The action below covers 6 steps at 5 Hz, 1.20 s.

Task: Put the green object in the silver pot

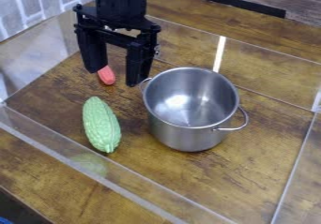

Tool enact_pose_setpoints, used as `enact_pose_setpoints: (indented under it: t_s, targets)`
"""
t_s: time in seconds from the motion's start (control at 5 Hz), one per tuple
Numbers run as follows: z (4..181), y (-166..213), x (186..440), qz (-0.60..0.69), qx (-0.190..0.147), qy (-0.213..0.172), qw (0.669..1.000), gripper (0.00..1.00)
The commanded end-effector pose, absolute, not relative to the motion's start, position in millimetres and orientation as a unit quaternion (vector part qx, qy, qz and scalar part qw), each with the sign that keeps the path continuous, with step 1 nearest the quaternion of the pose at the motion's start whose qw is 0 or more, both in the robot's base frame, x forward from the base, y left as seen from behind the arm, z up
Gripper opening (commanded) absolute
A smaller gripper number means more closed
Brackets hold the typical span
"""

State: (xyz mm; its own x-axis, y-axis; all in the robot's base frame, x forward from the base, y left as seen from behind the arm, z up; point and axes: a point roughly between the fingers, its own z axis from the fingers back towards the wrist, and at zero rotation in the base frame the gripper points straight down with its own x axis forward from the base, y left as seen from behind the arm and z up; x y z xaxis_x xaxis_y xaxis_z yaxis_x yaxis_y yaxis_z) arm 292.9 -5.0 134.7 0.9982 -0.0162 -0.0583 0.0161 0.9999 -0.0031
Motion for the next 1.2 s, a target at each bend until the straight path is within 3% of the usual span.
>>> enact_pose_setpoints:
  t_s: [0.0, 0.4, 1.0]
  targets:
    - [122.9, -2.2, 288.5, 0.031, -0.002, 0.040, 0.999, 1.00]
    - [98.4, 14.4, 284.6, 0.172, -0.013, 0.028, 0.985, 1.00]
    - [42.6, 31.1, 287.7, 0.300, -0.051, 0.011, 0.953, 1.00]
